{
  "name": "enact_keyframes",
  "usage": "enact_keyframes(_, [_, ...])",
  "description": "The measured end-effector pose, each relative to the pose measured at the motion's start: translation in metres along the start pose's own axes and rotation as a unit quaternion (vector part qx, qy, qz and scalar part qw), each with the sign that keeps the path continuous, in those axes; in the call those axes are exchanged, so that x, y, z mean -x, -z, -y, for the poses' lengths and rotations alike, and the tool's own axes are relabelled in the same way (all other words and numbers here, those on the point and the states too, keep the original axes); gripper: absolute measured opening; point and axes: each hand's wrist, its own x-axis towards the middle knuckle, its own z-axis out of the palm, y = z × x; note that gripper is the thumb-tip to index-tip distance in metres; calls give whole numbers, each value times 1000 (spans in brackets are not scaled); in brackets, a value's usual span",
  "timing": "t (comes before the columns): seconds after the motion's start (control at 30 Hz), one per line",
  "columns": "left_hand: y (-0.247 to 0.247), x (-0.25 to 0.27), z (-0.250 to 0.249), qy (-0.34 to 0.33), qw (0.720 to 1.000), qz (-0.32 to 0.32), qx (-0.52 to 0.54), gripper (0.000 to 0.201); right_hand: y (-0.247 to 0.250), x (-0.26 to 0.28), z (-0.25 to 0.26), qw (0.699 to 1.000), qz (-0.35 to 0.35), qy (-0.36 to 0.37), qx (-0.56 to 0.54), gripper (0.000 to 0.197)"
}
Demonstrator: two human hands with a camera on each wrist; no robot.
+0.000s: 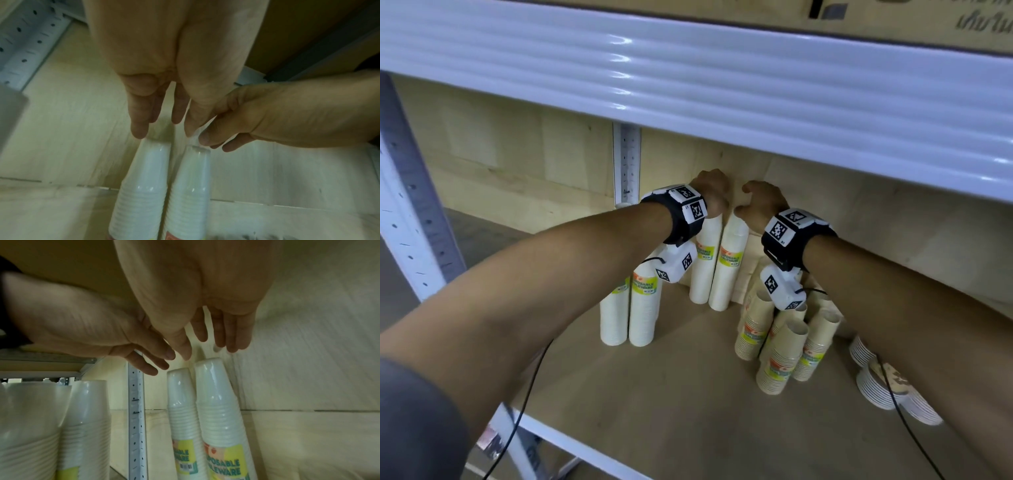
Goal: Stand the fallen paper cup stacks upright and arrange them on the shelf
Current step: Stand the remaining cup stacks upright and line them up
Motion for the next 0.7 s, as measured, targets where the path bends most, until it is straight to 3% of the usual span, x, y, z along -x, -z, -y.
enact_keyframes(0.3, [76, 54, -8, -53, 994, -27, -95, 39, 14, 20, 64, 995, 12, 103, -1, 37])
enact_keyframes(0.43, [100, 75, 11, -16, 988, -20, -153, 40, 4, 35, 96, 991, 41, 128, -10, 24])
enact_keyframes(0.5, [106, 79, 24, 12, 986, 9, -169, 30, -3, 41, 106, 988, 58, 141, -26, 17])
enact_keyframes(0.57, [109, 82, 40, 41, 986, 24, -162, 13, -10, 46, 114, 985, 78, 150, -37, 21])
enact_keyframes(0.7, [111, 99, 64, 79, 984, 53, -151, 29, -22, 57, 124, 980, 125, 155, -21, 35])
